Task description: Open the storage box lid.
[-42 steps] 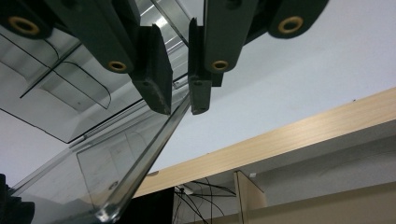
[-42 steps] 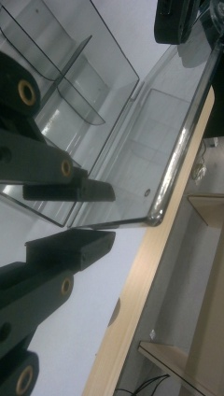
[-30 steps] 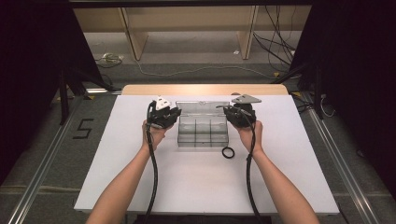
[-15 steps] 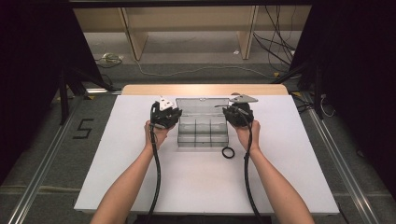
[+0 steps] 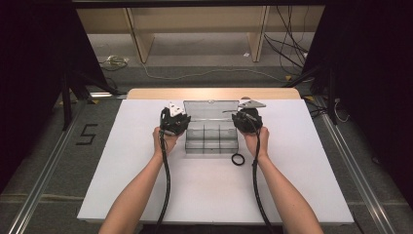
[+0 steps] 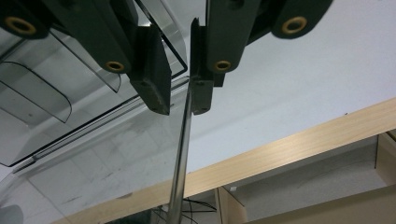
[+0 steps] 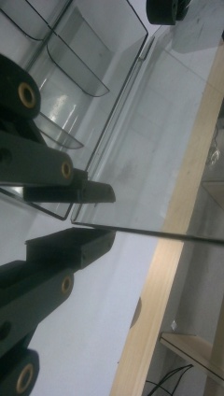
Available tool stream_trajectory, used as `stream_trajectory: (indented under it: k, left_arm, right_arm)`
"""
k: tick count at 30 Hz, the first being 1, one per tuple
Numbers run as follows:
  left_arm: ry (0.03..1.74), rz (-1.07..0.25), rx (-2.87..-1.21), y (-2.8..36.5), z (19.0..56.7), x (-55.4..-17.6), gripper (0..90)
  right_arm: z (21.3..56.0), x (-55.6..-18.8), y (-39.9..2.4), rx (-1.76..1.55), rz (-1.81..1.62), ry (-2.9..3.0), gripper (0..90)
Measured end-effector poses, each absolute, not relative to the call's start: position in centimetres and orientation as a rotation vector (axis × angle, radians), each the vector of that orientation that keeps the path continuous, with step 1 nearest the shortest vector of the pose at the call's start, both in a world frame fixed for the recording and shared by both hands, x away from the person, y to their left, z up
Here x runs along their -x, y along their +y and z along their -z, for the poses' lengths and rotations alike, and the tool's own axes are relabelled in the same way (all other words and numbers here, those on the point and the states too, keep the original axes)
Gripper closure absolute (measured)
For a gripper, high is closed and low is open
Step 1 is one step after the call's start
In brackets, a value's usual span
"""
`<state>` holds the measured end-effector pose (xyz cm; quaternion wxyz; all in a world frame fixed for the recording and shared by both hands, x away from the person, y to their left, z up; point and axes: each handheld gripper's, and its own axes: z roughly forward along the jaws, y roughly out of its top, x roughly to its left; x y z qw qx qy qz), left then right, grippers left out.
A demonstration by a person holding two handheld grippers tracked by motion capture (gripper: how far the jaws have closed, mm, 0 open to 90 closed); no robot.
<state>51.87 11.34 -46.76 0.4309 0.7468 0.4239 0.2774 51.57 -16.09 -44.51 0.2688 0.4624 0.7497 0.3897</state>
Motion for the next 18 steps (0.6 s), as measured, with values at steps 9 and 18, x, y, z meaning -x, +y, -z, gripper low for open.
stream_trajectory:
  k: [9,18]
  left_arm:
    - [1.041,-0.735,-1.893,11.00,46.91,-51.91,76.0]
    - [1.049,-0.757,-1.902,10.57,47.40,-51.97,73.4]
  right_arm:
    - [45.16,-51.94,-15.90,-1.264,-1.019,2.034,76.9]
    - [45.34,-52.10,-15.84,-1.258,-1.003,2.047,76.7]
